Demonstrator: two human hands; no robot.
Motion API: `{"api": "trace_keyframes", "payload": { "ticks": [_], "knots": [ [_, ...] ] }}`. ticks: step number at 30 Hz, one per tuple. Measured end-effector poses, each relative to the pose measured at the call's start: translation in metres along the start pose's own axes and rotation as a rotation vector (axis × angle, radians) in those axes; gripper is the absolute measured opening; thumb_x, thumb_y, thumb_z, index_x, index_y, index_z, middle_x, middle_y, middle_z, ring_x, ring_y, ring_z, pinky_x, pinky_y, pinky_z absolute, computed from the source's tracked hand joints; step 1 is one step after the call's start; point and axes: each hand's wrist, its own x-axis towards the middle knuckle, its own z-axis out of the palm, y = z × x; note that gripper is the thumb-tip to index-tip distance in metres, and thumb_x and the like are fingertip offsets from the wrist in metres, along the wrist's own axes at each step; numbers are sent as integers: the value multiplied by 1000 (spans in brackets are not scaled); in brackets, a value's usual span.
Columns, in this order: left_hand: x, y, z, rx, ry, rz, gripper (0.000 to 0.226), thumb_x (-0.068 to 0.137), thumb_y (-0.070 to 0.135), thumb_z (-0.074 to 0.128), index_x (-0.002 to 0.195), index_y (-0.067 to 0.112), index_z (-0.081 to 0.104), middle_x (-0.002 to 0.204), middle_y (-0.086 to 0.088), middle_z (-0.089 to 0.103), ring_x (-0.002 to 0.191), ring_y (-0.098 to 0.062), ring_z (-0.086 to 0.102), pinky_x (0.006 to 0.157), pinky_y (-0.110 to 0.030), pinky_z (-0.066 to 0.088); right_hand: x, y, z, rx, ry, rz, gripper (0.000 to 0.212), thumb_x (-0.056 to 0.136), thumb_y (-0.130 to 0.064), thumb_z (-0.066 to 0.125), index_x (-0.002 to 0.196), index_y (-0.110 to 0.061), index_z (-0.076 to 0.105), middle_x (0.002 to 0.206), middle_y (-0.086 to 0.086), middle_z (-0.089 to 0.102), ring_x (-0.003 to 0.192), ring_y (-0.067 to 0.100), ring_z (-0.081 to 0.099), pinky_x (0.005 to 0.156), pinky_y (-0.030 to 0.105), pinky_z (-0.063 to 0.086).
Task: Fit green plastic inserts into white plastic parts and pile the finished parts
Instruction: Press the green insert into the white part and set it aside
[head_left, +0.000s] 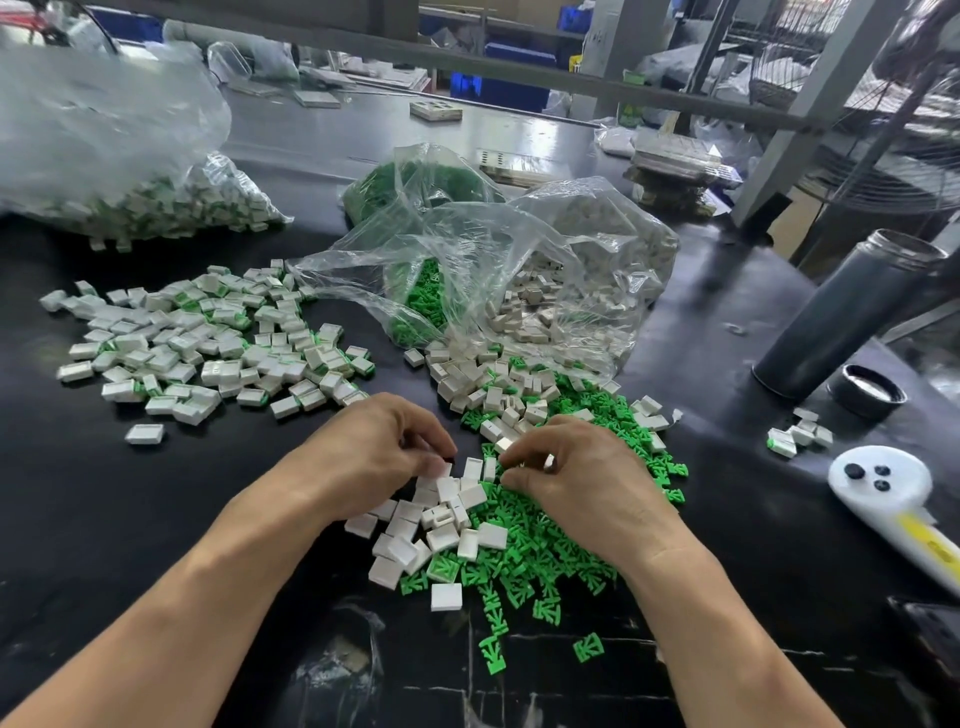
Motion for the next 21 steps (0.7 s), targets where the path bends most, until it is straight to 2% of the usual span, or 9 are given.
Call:
{"api": "trace_keyframes", "payload": {
  "ticks": [3,7,13,15,18,21],
  "knots": [
    [0,2,2,16,-4,17,11,88,26,81,86,37,81,85,18,70,81,3,63,74,-17,48,1,-2,4,-42,40,-3,16,89,-48,76,103,-40,76,99,-21,61,98,4,56,91,30,47],
    [3,2,4,71,8,34,12,87,25,81,80,34,79,80,20,68,75,10,60,70,-18,47,2,-7,10,-82,73,3,12,91,-45,75,102,-40,75,100,-21,62,97,5,54,87,28,42],
    [4,-2,5,68,28,20,15,87,28,81,78,35,70,74,15,68,66,1,62,62,-19,46,3,-9,12,-93,85,11,14,89,-50,75,98,-39,73,97,-21,60,94,4,53,83,27,38],
    [3,-2,6,32,58,14,14,88,27,80,80,34,70,76,16,69,69,1,64,63,-22,50,4,-10,13,-95,93,9,16,88,-52,75,97,-38,72,94,-22,59,92,3,53,81,27,38],
    [3,0,6,-76,140,25,13,89,23,78,84,31,70,79,12,72,77,-4,68,75,-28,55,4,-10,14,-99,100,11,17,88,-53,75,95,-37,72,89,-24,56,90,2,52,80,27,38],
    [2,2,5,-229,199,35,11,90,19,78,90,28,72,82,7,75,71,-8,71,76,-28,56,5,-9,14,-95,98,11,19,87,-54,75,93,-36,71,88,-24,55,88,2,52,81,27,39]
  ]
}}
